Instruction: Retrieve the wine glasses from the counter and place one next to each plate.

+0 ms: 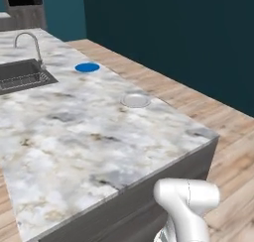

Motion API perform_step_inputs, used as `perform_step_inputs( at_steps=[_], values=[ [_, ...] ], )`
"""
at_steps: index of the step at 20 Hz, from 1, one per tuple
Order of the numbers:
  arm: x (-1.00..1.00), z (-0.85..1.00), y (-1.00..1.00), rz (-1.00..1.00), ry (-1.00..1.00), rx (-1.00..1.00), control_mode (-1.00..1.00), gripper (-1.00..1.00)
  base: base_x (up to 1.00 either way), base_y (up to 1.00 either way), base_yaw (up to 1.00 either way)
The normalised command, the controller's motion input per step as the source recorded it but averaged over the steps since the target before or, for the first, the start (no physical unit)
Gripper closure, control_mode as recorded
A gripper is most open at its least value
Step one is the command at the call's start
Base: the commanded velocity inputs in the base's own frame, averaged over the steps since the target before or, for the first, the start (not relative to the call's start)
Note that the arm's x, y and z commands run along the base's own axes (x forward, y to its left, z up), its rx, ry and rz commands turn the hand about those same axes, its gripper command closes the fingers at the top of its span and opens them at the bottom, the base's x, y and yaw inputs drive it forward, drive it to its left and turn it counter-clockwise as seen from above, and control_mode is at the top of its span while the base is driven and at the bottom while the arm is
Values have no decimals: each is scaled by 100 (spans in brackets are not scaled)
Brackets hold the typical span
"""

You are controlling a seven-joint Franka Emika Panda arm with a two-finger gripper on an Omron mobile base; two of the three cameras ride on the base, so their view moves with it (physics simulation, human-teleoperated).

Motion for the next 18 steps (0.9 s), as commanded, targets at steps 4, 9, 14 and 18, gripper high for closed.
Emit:
perform_step_inputs(
  at_steps=[4, 9, 14, 18],
  values=[
    [0, 0, 0, 0, 0, 0, 100, 100, 85, -100, 20],
    [0, 0, 0, 0, 0, 0, 100, 100, 80, -100, 27],
    [0, 0, 0, 0, 0, 0, 100, 100, 36, -100, 27],
    [0, 0, 0, 0, 0, 0, 100, 100, 4, -100, 24]
  ],
)
